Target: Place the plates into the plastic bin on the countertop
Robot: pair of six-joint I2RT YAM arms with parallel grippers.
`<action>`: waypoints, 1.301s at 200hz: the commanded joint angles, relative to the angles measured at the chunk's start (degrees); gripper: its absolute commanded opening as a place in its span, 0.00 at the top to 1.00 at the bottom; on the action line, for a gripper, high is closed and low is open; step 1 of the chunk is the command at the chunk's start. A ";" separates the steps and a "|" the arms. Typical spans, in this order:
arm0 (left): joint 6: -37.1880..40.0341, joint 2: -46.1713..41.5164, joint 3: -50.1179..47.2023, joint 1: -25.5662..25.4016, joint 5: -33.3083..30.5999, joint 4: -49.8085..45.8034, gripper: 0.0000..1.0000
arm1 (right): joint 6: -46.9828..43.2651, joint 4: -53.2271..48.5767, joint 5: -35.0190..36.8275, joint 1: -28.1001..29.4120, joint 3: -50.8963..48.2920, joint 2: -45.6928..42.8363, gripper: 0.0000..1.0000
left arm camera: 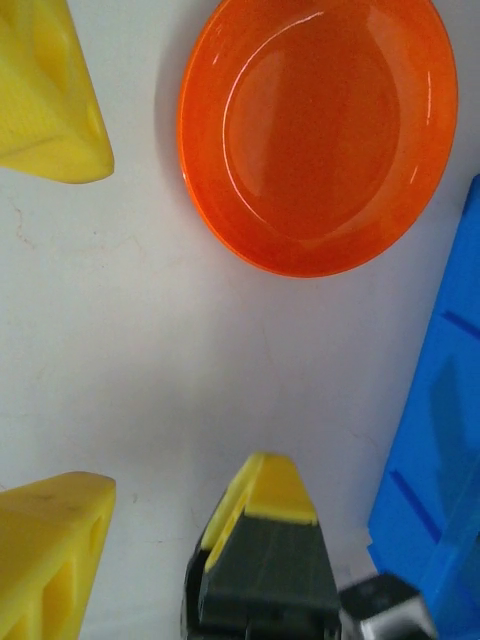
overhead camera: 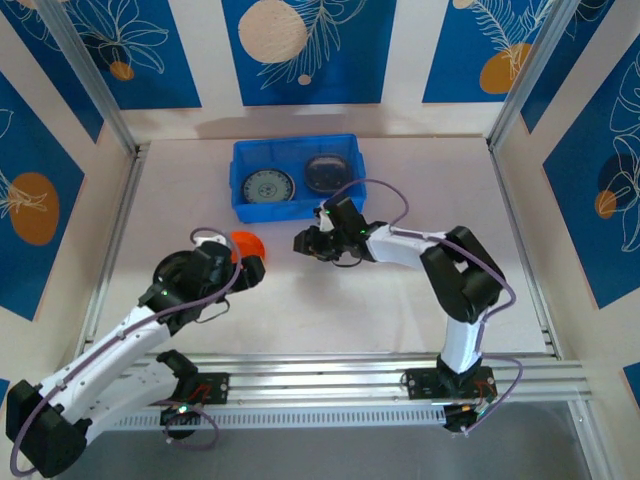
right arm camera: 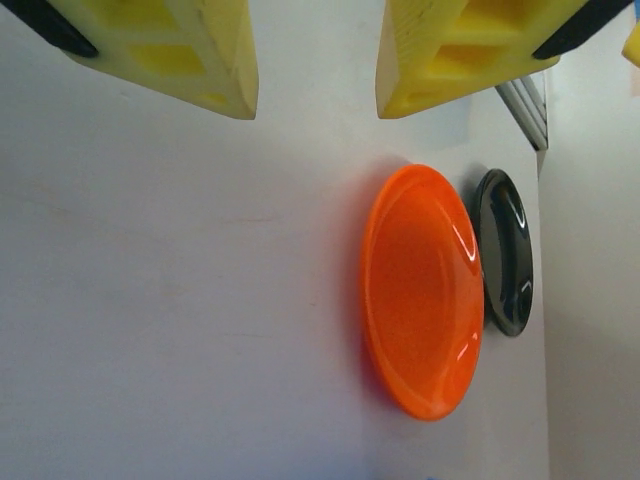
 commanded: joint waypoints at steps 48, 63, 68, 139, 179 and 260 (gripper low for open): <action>-1.59 -2.37 -1.70 0.00 -1.26 1.08 0.24 | 3.40 -1.35 -6.26 2.53 12.24 12.00 0.65; -1.49 -2.37 -1.90 0.05 -1.19 1.18 0.24 | 3.60 -1.79 -6.90 2.93 14.25 14.01 0.65; -1.52 -2.33 -1.97 0.04 -1.13 1.20 0.24 | 3.71 -2.09 -7.10 2.98 14.92 14.73 0.65; -1.07 -2.64 -3.28 0.07 -0.74 1.51 0.24 | 3.29 -6.56 -8.29 4.19 23.63 21.97 0.69; -0.45 -2.89 -3.28 0.25 -1.08 0.48 0.24 | 2.86 -9.89 -8.96 4.73 27.83 24.99 0.70; -0.10 -4.17 -4.01 0.88 -1.54 -0.91 0.24 | 2.76 -12.54 -9.84 5.23 32.17 28.72 0.73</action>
